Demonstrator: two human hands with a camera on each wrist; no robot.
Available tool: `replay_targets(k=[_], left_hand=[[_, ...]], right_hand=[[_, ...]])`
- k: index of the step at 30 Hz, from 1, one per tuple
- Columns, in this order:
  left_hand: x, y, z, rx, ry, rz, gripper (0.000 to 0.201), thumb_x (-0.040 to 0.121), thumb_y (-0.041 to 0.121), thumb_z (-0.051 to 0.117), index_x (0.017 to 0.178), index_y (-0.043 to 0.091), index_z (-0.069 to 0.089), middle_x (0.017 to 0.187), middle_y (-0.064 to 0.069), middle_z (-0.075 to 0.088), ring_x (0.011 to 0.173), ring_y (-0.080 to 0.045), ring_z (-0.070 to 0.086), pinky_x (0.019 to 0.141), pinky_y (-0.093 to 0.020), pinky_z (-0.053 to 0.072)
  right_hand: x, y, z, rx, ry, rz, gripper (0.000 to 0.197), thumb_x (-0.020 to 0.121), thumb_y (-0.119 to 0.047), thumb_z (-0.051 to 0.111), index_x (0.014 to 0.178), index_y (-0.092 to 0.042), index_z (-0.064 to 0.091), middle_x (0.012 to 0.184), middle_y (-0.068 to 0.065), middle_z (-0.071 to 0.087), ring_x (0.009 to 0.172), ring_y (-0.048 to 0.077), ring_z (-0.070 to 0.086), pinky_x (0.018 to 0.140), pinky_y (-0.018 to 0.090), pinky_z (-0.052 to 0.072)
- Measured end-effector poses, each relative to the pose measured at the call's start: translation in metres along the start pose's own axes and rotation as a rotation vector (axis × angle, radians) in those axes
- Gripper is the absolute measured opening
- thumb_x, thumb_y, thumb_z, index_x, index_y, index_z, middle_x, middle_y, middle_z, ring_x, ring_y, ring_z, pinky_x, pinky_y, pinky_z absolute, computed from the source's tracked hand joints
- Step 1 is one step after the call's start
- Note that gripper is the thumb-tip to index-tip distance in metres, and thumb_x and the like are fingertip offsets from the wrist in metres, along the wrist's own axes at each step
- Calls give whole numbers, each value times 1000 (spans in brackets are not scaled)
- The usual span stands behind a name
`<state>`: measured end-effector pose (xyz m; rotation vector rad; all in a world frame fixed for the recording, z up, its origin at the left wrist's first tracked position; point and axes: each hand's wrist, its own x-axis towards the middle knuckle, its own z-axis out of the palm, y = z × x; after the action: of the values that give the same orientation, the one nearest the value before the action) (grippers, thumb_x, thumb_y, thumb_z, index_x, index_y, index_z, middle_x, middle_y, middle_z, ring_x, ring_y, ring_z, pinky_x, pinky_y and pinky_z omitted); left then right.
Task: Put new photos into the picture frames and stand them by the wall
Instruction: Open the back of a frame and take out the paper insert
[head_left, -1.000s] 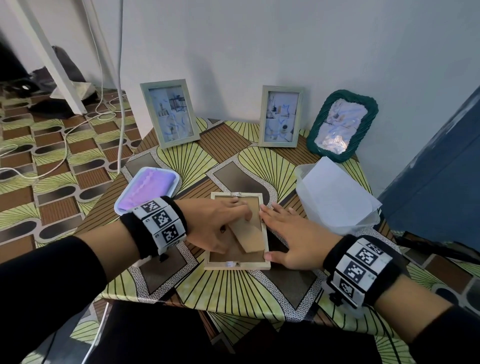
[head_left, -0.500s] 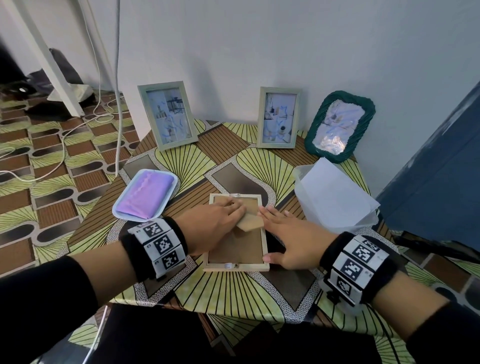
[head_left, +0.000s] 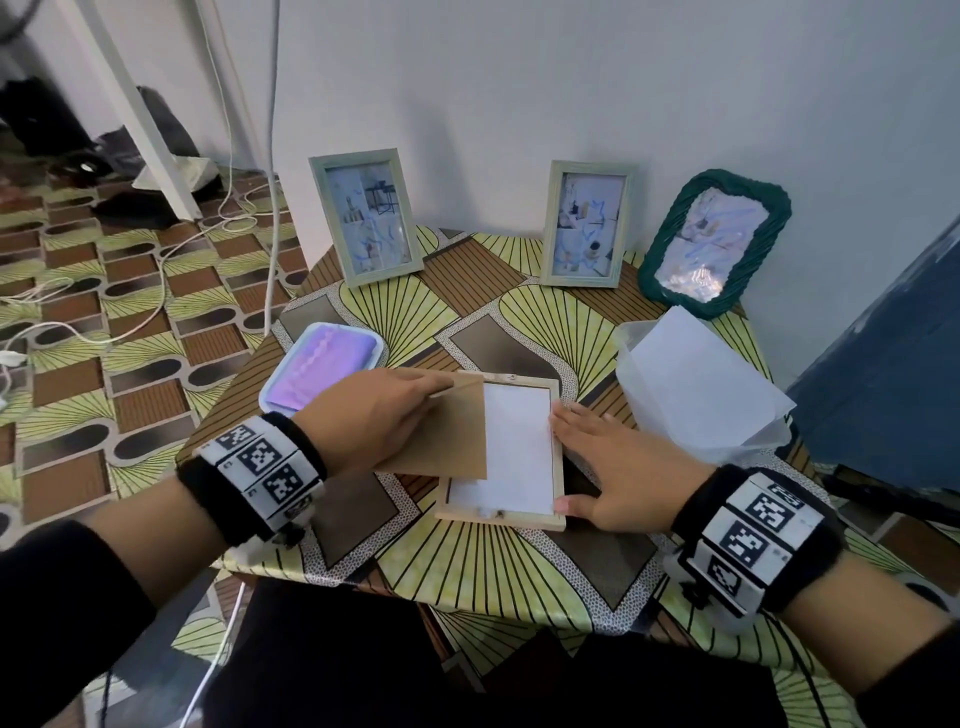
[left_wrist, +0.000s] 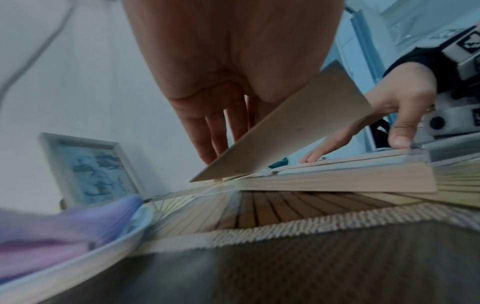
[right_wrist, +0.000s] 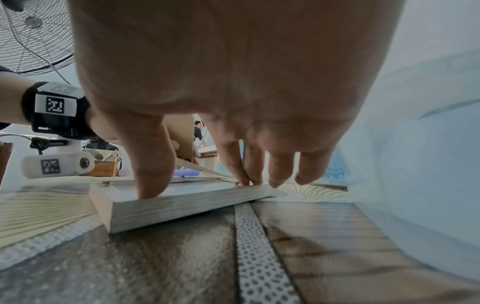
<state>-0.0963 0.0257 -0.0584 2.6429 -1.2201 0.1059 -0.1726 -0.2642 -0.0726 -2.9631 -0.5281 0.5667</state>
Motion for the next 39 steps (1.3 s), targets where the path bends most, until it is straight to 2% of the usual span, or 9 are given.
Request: replay_targets(k=[7,12,18,24,27,29,33,36,39], left_hand=[[-29,-24,4,3,-208,-236,47,103,21,42,149,23,41,147,-4,50,127,-25,54,105,-35,41],[-33,-24,9,60,-359,-147,59,104,18,35,157,21,11,164,2,11,149,-8,14,117,-23,17],[-25,-10,22,110,-473,-101,64,105,27,29,156,16,-8,165,-3,-5,151,-13,-7,115,-23,-1],[-12,-6,8,46,-462,-187,59,100,19,33,157,22,17,164,1,15,149,-15,21,121,-34,19],[-10,0,-1,34,-354,-256,40,100,27,39,140,26,47,138,-4,58,119,-24,57,101,-38,46],[-7,7,-4,9,-215,-290,31,99,29,44,127,21,58,113,-3,69,101,-23,63,87,-34,50],[10,15,-9,-79,-76,-321,29,97,34,53,123,26,63,111,3,69,95,-15,62,83,-29,51],[25,17,-7,-80,-152,-329,29,93,43,58,118,31,61,107,3,55,93,-15,57,83,-31,49],[38,16,-1,-40,-211,-382,38,87,52,65,118,30,59,104,4,47,94,-16,53,81,-30,43]], right_hand=[[-10,3,1,18,-10,35,98,89,-60,51,155,-19,-8,161,-9,-16,147,4,-11,122,29,-1],[-12,1,-3,32,-44,52,97,90,-58,52,155,-19,-9,161,-10,-17,147,3,-9,122,29,1],[-13,0,-4,39,-64,63,98,90,-57,53,155,-19,-9,161,-9,-18,148,4,-8,123,30,3],[-11,1,-4,82,-64,80,100,88,-54,59,155,-19,-6,161,-10,-15,149,5,-3,123,32,9],[-8,1,-3,144,-55,72,101,87,-50,64,156,-19,-3,161,-10,-12,149,9,2,123,35,12],[-5,0,-3,165,-42,54,102,86,-48,66,156,-19,-1,162,-10,-10,149,10,5,123,35,12],[1,-6,-8,219,23,13,102,82,-47,72,156,-17,9,163,-6,9,148,12,14,122,35,17],[7,-11,-17,298,164,41,78,85,-47,67,150,-21,33,148,-5,46,131,15,45,110,38,38],[15,-15,-22,324,323,126,53,90,-42,62,138,-21,51,130,-4,59,114,16,56,100,38,46]])
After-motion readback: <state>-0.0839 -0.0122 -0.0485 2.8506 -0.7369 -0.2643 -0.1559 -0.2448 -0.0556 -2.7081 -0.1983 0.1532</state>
